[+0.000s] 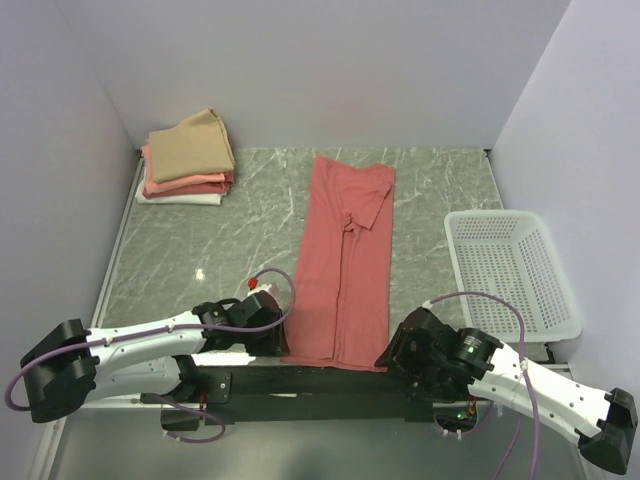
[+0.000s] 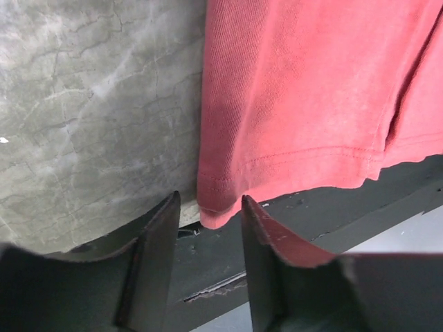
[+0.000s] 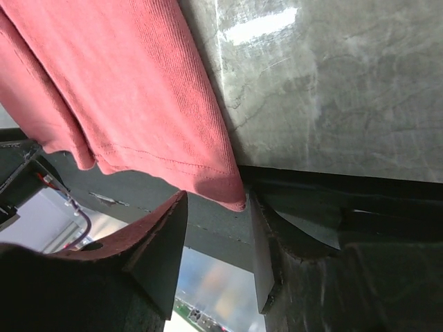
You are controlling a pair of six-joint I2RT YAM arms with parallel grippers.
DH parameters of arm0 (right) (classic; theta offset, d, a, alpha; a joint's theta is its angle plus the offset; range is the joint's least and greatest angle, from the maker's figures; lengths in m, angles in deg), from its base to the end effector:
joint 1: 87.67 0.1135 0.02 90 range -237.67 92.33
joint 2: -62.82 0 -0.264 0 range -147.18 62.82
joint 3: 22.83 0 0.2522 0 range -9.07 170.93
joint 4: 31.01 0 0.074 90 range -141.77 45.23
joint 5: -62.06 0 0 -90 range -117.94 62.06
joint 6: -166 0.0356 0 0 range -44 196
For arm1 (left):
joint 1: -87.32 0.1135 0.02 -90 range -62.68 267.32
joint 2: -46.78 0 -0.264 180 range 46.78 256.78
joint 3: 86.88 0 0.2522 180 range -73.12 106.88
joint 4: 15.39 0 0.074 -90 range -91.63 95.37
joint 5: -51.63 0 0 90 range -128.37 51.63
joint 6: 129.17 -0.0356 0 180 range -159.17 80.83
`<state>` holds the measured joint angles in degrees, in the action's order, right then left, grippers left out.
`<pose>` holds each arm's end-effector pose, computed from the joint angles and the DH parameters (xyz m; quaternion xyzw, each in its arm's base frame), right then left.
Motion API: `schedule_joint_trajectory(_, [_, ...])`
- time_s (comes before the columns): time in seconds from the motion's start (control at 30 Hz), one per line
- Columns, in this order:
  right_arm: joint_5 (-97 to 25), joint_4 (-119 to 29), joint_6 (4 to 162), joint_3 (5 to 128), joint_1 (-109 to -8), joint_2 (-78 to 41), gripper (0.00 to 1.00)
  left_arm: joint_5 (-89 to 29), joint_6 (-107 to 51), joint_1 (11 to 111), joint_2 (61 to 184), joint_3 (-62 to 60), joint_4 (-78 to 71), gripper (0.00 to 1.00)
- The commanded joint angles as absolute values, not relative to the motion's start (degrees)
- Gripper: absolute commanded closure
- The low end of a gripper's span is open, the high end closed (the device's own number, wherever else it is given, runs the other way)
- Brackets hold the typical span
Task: Fold and stack the t-shirts
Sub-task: Fold the tshirt
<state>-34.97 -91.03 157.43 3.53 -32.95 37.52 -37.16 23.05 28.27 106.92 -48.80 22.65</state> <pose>0.0483 0.0759 0.1373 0.2062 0.9395 0.2698 0.0449 0.0903 -0.1521 0.1527 -0.0240 0.9658 -0.2298 0.1176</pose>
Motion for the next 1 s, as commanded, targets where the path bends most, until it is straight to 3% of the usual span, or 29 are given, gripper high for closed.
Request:
schedule_joint_trajectory(0.0, [-33.7, -89.3, 158.4, 2.0, -33.1, 36.7, 0.52, -38.3, 22.6, 28.4, 105.6, -49.0, 22.6, 0.52])
schedule_joint_trajectory(0.27, [-31.8, -88.6, 157.9, 2.8, -33.1, 35.4, 0.55, -36.5, 22.9, 28.4, 106.5, -51.2, 18.2, 0.54])
schedule_joint_trajectory(0.47, [-31.5, -86.9, 156.5, 3.1, -33.1, 34.9, 0.58, -35.4, 23.1, 28.3, 107.6, -52.1, 16.2, 0.63])
schedule_joint_trajectory(0.67, [-30.8, -85.5, 155.5, 3.9, -33.1, 34.5, 0.71, -35.6, 22.3, 28.3, 108.8, -49.7, 16.1, 0.88])
schedule_joint_trajectory(0.7, [-30.5, -85.5, 155.2, 4.3, -33.1, 34.4, 0.79, -36.0, 22.2, 28.3, 109.1, -49.3, 16.3, 0.95])
schedule_joint_trajectory(0.77, [-30.1, -85.3, 154.1, 5.1, -33.1, 33.9, 0.89, -36.2, 21.6, 28.4, 109.4, -47.8, 17.0, 0.98])
schedule_joint_trajectory(0.8, [-29.4, -85.4, 153.6, 6.4, -33.1, 33.6, 0.99, -36.3, 21.4, 28.4, 109.6, -47.2, 17.4, 0.99])
schedule_joint_trajectory(0.97, [-24.5, -87.0, 146.6, 13.7, -33.2, 30.8, 1.0, -38.2, 18.9, 28.7, 110.5, -41.3, 19.9, 0.99])
